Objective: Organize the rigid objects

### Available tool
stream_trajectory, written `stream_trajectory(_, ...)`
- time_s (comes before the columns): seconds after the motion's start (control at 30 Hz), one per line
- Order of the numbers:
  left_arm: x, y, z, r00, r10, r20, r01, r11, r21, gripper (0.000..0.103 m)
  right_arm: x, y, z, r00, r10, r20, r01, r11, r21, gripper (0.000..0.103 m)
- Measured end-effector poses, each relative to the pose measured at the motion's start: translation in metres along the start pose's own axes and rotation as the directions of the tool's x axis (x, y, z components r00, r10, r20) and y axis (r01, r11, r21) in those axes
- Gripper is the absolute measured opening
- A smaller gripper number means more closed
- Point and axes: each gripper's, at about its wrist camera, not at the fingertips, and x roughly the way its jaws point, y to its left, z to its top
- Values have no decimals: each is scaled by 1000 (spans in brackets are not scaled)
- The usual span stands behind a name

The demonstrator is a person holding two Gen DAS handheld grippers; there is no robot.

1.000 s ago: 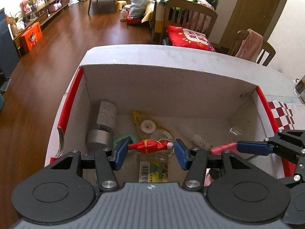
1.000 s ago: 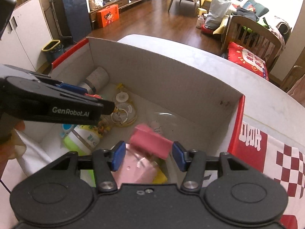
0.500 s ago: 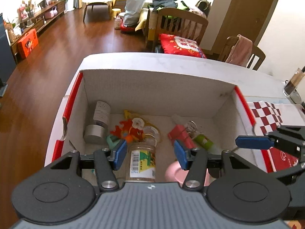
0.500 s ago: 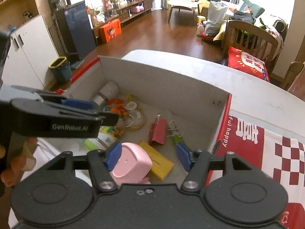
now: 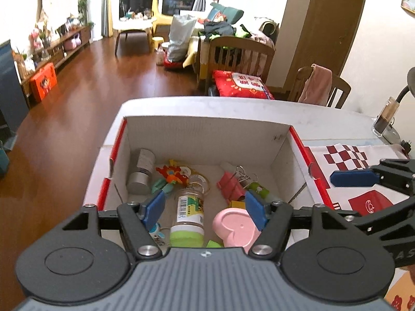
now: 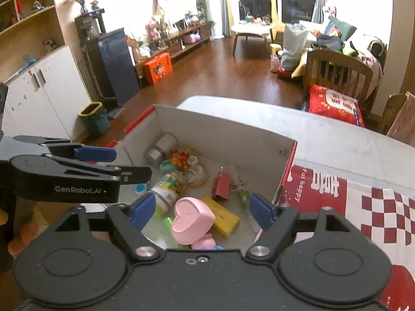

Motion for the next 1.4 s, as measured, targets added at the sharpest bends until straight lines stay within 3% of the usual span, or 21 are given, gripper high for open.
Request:
stream_trajectory(0.13,-16,-5,-3,999,14,32,-14,1000,9,80,-15,1,-4,999,15,45,-15,1000,-1,91)
stream_trajectory(0.3,-32,-12,-7,998,23,60,-25,1000,18,80,-29,2,-7,996,38,86,-38,999,-1,99)
stream_trajectory(0.6,-46,-20,-14,997,52,53,-52,999,9,87,-50,0,-12,990,49,131,-51,999,9,103)
stream_trajectory(0.77,-53,-22,-18,996,52,65,-52,999,-4,103,-58,0,-16,988,50,146,-52,999,10,103)
stream_trajectory(1.4,-80,-35,-32,989,74,126,-75,997,-4,103,-81,-2,-35,981,80,175,-88,995,38,103)
